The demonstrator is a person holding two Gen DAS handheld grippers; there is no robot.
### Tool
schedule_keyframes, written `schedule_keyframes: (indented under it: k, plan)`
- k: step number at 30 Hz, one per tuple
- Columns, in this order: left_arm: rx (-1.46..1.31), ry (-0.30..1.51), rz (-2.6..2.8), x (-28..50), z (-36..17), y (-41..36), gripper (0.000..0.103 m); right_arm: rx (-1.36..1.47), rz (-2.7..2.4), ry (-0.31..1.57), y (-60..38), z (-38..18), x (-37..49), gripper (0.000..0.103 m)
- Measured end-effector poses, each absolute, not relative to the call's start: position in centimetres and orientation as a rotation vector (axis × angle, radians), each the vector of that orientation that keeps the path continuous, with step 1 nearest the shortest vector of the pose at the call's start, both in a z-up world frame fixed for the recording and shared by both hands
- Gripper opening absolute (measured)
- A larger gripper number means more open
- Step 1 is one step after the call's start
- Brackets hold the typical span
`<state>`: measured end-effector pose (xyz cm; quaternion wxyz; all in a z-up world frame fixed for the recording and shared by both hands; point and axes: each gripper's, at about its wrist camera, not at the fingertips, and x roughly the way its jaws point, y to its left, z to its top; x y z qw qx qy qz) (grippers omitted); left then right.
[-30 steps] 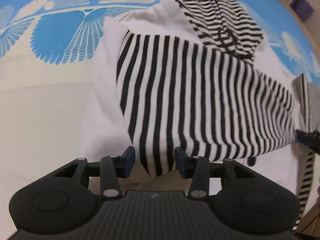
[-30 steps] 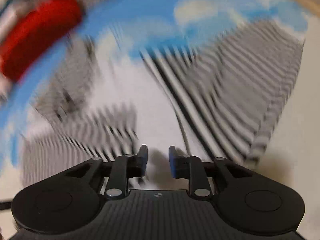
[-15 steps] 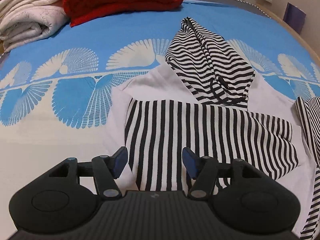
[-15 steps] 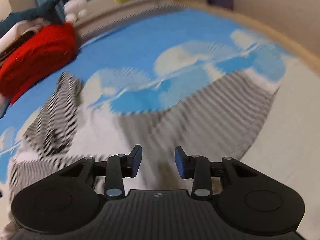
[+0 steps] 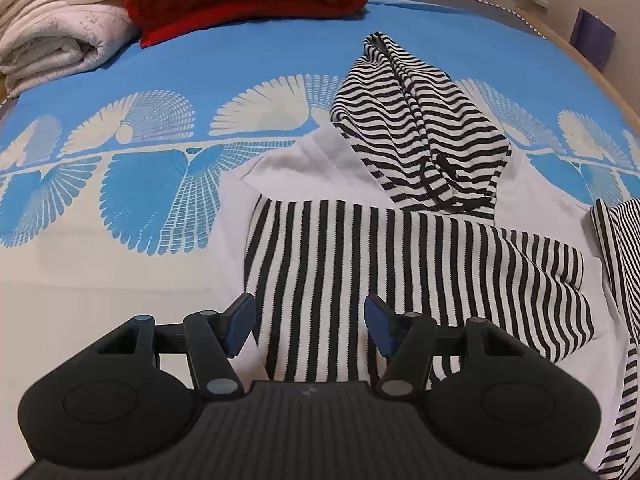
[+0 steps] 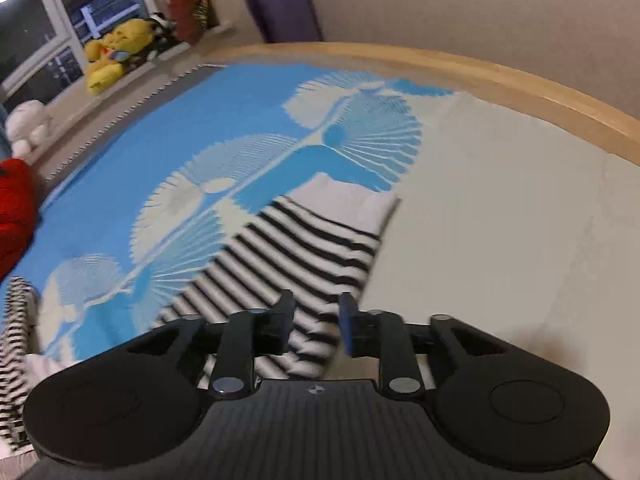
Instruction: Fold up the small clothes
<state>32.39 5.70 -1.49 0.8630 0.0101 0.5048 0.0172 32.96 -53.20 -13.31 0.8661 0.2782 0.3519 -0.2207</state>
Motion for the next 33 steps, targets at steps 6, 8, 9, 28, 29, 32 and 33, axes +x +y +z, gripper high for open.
schedule_keyframes:
  k: [6, 8, 9, 28, 29, 32, 33]
  plan:
    - [0.023, 1.06, 0.041, 32.4, -1.6, 5.8, 0.066, 0.627, -0.5, 0.782, -54.0, -16.4, 34.8, 0.039]
    - [0.021, 1.059, 0.048, 32.5, -1.5, 6.2, 0.066, 0.59, -0.514, 0.768, -53.4, -16.3, 35.2, 0.037]
    - [0.016, 1.059, 0.054, 32.5, -1.5, 6.5, 0.066, 0.57, -0.52, 0.763, -53.0, -16.1, 35.5, 0.029]
    - [-0.18, 0.99, 0.14, 31.7, 2.6, 15.1, 0.066, 0.023, 0.686, 0.59, -14.2, 0.0, 29.1, 0.024]
    - [-0.197, 0.989, 0.143, 31.7, 2.8, 15.6, 0.066, 0.0, 0.747, 0.684, -12.5, -0.9, 28.4, 0.025]
    - [-0.243, 0.996, 0.139, 31.6, 2.9, 16.6, 0.066, -0.139, 0.757, 0.806, -9.8, -1.4, 26.0, 0.029]
    - [-0.257, 1.001, 0.134, 31.6, 2.8, 16.8, 0.066, -0.181, 0.724, 0.815, -9.6, -1.1, 25.4, 0.031]
